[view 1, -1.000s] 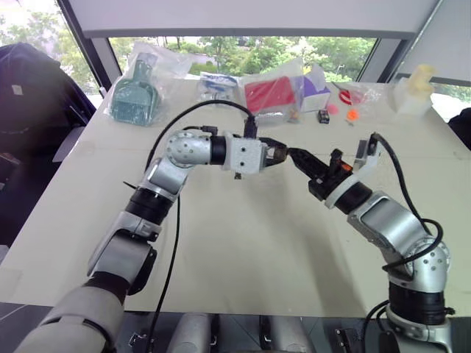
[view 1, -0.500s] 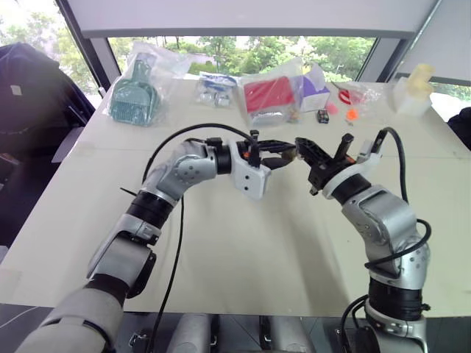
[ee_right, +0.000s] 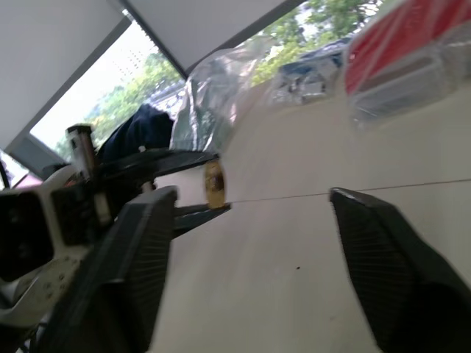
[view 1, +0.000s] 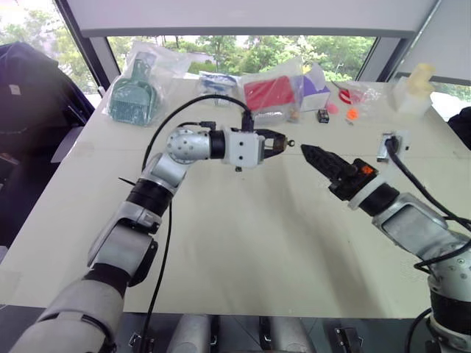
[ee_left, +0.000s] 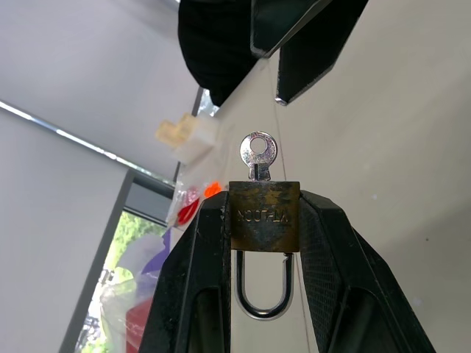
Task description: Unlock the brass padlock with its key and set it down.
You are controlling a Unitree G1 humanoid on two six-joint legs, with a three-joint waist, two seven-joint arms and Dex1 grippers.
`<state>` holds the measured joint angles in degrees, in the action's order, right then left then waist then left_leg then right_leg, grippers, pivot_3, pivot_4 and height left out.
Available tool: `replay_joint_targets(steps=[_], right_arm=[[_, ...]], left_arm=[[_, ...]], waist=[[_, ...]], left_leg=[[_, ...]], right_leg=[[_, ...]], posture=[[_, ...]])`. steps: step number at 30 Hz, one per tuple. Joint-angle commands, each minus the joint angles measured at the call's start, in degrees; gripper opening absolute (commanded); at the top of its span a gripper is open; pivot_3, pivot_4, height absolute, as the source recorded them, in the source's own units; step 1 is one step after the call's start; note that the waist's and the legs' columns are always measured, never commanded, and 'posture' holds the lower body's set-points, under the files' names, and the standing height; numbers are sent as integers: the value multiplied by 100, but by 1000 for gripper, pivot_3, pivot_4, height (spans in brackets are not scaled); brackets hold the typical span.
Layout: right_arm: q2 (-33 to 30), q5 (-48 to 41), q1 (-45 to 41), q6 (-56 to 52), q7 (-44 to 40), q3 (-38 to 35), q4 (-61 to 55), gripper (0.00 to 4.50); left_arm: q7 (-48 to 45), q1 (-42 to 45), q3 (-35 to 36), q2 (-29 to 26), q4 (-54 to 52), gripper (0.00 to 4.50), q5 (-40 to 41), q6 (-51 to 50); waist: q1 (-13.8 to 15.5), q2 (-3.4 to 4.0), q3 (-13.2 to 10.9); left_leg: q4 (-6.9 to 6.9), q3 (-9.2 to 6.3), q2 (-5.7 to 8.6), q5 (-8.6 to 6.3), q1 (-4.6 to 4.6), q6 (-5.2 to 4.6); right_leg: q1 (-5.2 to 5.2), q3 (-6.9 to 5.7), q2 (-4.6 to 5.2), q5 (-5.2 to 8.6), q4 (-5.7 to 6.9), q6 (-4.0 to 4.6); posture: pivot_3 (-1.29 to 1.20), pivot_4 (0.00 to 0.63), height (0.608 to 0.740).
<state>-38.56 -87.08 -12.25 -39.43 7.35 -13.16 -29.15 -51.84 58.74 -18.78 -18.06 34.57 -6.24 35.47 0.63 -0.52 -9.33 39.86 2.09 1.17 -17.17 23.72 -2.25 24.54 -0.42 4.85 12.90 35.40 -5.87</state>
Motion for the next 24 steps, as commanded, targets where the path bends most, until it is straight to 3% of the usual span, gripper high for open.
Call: replay_joint_targets(steps=[1,15,18,24], right_arm=[[53,213,-98,-21,-127,45,-127,4399],[516,206,-343,-23,-9,127,-54,4399],[572,231,-372,-55,28,156,-48,3533],[661,173,-364,-122,76,187,-66,561]], left_arm=[[229,78,142,-32,-132,703,-39,293],[219,-257,1,-5,-655,703,-21,435],[223,-268,7,0,-700,703,-14,415],[240,-272,8,-4,-716,703,-23,414]], waist=[[1,0,0],[1,0,0],[4,0,0],[-1,0,0]], left_leg=[[1,0,0,0,0,0],[0,-1,0,0,3,0],[0,-1,0,0,3,0],[0,0,0,0,3,0]], right_leg=[[0,1,1,0,0,0],[1,1,6,0,-6,0],[1,1,6,0,-6,0],[1,1,7,0,-6,1]], posture=[[0,150,740],[0,150,740],[0,150,740],[0,150,740]])
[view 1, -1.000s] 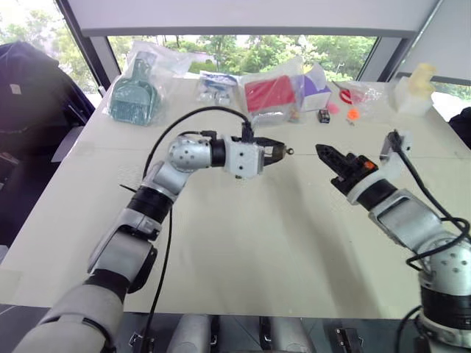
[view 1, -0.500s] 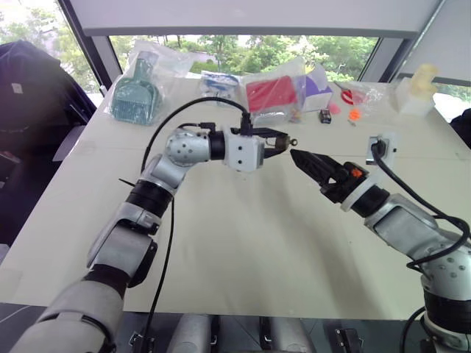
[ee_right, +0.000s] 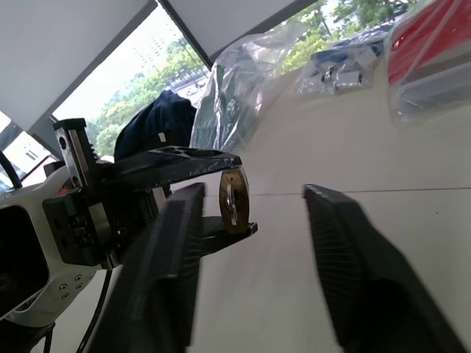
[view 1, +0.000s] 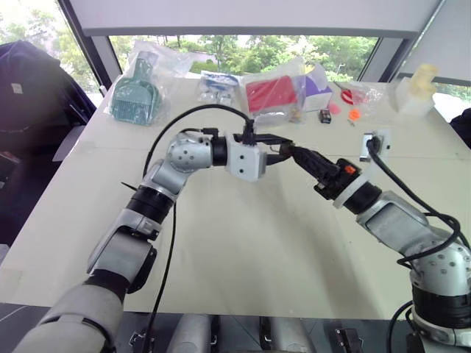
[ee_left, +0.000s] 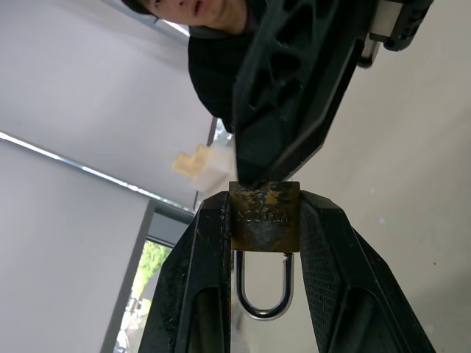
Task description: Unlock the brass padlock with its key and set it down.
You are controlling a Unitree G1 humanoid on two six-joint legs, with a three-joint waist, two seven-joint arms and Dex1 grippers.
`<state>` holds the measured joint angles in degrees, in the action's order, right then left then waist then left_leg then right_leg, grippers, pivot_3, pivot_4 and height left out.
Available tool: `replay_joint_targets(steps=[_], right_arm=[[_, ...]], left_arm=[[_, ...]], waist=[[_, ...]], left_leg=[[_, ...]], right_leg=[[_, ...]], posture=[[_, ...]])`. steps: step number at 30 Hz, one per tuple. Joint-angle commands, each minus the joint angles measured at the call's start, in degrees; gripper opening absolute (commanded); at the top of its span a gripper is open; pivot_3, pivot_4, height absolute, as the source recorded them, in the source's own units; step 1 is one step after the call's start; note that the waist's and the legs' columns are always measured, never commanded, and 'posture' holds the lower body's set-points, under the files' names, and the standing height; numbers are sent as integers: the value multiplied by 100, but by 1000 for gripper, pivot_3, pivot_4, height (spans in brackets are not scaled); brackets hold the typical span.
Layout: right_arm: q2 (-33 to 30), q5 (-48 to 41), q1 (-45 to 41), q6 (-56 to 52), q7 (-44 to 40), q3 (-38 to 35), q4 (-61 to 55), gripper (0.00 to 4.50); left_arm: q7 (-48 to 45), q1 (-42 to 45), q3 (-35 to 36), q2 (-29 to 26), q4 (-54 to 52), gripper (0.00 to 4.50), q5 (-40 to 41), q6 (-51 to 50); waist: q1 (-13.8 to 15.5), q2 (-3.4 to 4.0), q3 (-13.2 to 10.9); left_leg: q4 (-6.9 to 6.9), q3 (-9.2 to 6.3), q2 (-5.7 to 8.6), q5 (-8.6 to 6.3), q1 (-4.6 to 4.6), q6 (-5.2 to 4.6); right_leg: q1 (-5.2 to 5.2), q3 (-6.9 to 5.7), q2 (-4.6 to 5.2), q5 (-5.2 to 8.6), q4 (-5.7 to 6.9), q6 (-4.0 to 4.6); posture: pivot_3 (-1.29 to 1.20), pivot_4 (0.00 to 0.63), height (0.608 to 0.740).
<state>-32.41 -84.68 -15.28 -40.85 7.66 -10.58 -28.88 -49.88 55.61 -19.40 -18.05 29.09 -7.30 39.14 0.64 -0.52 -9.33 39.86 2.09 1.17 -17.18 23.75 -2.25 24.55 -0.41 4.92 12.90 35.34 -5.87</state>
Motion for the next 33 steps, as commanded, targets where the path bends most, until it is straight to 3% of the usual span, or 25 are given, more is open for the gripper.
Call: replay_joint_targets(steps=[1,16,24,30,33], right_arm=[[59,-92,-52,15,54,-68,-100,48],[378,-503,-31,172,306,-206,-155,13],[371,-504,-3,182,332,-168,-224,3893],[390,-537,3,252,366,-186,-215,3893],[413,-567,-15,280,402,-189,-199,2994]], left_arm=[[61,43,75,-9,-164,703,72,55],[207,101,127,-63,1,703,-47,64],[201,75,93,-65,-36,703,-29,65],[193,69,95,-76,-42,703,-19,62],[194,72,101,-81,-40,703,-15,63]], waist=[[-1,0,0],[0,0,0],[-1,0,0],[-1,0,0],[-1,0,0]], left_leg=[[0,0,0,0,0,0],[0,0,0,0,0,0],[0,0,0,0,0,0],[0,0,1,0,0,0],[0,0,1,0,0,0]], right_leg=[[0,0,0,0,0,0],[0,-1,0,0,1,-1],[0,-1,-1,-1,1,-1],[0,-1,-2,-1,1,-2],[0,-1,-2,-1,2,-2]], posture=[[0,150,740],[0,150,740],[0,150,740],[0,150,740],[0,150,740]])
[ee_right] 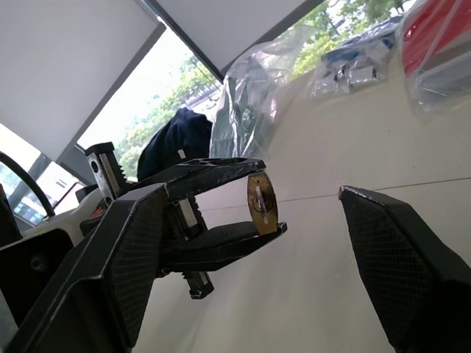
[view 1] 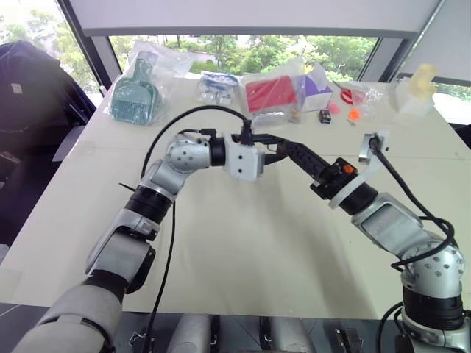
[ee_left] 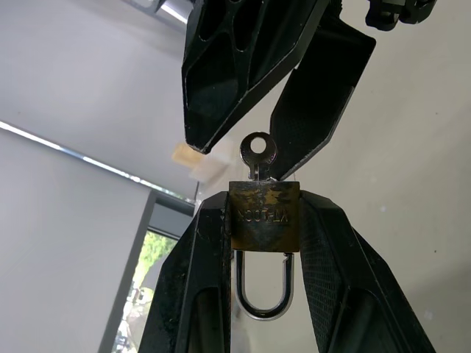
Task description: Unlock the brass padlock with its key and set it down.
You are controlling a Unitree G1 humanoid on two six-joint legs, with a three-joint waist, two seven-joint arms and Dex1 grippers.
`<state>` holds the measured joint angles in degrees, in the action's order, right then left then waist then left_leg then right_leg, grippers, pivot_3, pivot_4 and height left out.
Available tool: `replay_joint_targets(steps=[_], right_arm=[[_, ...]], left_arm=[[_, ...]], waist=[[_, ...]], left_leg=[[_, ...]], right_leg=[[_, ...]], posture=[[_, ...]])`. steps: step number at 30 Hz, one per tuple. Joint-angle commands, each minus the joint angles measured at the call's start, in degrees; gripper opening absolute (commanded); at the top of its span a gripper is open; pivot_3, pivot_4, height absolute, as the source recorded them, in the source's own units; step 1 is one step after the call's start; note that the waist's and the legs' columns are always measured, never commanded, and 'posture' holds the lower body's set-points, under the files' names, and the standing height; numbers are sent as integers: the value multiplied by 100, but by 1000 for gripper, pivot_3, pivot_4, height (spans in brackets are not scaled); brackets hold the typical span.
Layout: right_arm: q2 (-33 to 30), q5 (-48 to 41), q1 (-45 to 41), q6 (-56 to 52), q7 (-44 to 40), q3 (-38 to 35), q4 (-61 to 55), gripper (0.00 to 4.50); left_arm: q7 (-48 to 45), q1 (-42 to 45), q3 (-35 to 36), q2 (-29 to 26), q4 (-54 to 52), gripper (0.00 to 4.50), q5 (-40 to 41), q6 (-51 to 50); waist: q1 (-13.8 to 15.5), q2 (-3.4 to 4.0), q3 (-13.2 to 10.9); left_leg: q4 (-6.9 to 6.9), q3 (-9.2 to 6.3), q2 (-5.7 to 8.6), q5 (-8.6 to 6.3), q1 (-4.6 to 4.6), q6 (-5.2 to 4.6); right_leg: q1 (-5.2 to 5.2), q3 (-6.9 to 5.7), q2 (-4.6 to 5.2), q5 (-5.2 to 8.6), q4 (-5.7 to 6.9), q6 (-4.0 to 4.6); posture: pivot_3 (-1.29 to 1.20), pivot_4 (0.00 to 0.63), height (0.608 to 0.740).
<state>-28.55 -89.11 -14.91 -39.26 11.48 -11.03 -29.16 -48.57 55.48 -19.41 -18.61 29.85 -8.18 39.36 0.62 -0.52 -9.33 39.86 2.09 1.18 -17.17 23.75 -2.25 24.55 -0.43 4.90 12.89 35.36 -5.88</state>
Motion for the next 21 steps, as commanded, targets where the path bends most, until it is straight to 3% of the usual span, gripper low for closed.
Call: replay_joint_targets(steps=[1,6,15,21], right_arm=[[25,-144,-53,126,28,-143,-170,2530],[12,-265,-71,121,78,-116,-170,33],[30,-466,-58,138,195,-81,-166,33],[589,-1266,-135,648,894,-133,-20,33]], left_arm=[[63,87,103,-25,-118,703,73,38],[72,98,105,-12,-140,703,75,26],[214,106,107,11,-198,703,2,167],[1141,200,182,-40,-222,703,-718,1046]], waist=[[0,0,0],[1,0,0],[1,0,0],[-1,0,0]], left_leg=[[0,0,0,0,0,0],[0,0,0,0,0,0],[0,0,0,0,0,0],[0,0,0,0,-1,0]], right_leg=[[0,0,0,0,0,0],[0,0,-1,0,0,-1],[0,0,-2,-1,1,-1],[0,0,-3,-2,2,-3]], posture=[[0,150,740],[0,150,740],[0,150,740],[0,150,740]])
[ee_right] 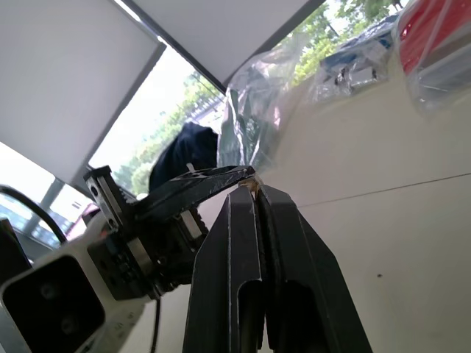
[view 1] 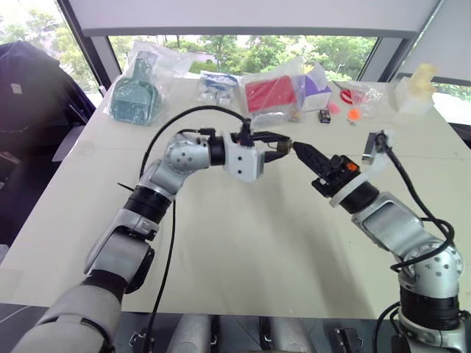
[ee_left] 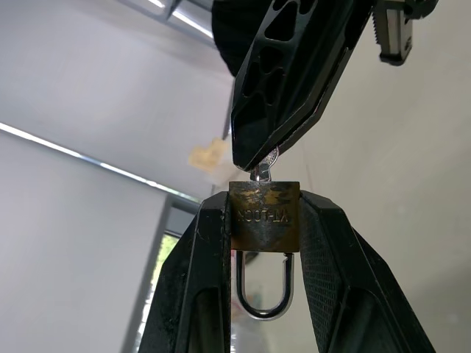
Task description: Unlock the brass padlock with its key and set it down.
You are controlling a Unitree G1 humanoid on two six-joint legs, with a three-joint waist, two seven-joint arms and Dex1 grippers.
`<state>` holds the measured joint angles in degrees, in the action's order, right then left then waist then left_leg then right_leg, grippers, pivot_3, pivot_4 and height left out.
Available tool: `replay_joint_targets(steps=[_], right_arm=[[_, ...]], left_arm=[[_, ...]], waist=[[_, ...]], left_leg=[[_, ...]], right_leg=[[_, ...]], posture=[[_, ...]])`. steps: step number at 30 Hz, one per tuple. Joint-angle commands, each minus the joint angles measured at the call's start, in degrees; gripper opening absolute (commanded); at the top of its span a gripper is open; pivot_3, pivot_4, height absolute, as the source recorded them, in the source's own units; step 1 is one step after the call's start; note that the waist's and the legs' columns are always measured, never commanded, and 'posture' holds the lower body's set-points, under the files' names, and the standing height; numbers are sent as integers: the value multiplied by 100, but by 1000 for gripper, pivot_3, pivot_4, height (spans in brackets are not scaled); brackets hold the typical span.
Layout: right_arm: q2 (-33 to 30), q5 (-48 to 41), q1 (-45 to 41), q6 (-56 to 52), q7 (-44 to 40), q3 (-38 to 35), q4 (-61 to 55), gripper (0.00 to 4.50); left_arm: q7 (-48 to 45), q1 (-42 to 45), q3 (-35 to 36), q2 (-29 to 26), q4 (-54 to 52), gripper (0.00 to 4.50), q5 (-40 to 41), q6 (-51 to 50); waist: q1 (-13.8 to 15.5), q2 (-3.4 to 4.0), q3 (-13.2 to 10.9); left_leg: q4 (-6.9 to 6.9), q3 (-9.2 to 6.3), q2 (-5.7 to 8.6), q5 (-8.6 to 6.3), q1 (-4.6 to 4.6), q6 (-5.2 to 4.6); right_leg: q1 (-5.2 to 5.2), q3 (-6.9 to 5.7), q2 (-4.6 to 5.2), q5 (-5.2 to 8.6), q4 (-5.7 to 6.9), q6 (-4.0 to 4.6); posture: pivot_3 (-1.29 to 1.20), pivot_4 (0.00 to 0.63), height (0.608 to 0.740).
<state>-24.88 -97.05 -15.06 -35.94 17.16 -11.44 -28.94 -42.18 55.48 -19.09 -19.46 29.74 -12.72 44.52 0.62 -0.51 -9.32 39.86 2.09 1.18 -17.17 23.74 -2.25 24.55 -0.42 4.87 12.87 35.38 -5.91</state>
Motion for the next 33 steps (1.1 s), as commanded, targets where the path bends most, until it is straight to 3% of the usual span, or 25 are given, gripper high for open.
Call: replay_joint_targets(steps=[1,13,16,20,23,28,33], right_arm=[[391,-655,-151,499,539,-130,4,33],[1257,-1466,-304,1520,1747,-189,132,33],[1156,-1290,-270,1466,1704,-158,110,33],[433,-395,-209,1103,1087,-263,117,33],[-513,336,-51,603,215,-394,173,845],[-1430,888,89,-66,-1036,-200,-86,3328],[-1352,1231,-76,-183,-1334,-59,-13,3328]], left_arm=[[746,202,185,35,-235,703,-444,693],[2877,348,344,-68,-298,703,-2164,1149],[2846,420,195,-97,-46,703,-2072,1107],[2199,448,-11,-116,384,703,-1434,992],[1916,589,-41,-162,658,703,-1223,934],[1595,691,-68,-149,855,703,-976,914],[1415,650,-98,-109,764,703,-818,940]], waist=[[-1,0,0],[3,0,0],[7,1,0],[-6,7,4],[6,8,3],[3,5,2],[4,5,2]], left_leg=[[0,0,0,0,0,0],[0,1,0,0,0,0],[0,1,0,0,0,-1],[0,9,0,0,-2,-1],[1,10,-2,0,-2,-1],[1,11,-3,0,-1,-2],[1,10,-6,0,-3,-2]], right_leg=[[0,0,0,0,1,0],[-1,-1,-5,-11,3,-20],[-1,-1,-5,-11,3,-20],[-1,1,-6,-11,1,-20],[0,1,-12,-11,3,-20],[0,2,-13,-11,-1,-20],[-1,4,-14,-11,1,-20]], posture=[[0,150,740],[0,150,740],[0,150,740],[0,150,740],[0,150,740],[0,150,740],[0,150,740]])
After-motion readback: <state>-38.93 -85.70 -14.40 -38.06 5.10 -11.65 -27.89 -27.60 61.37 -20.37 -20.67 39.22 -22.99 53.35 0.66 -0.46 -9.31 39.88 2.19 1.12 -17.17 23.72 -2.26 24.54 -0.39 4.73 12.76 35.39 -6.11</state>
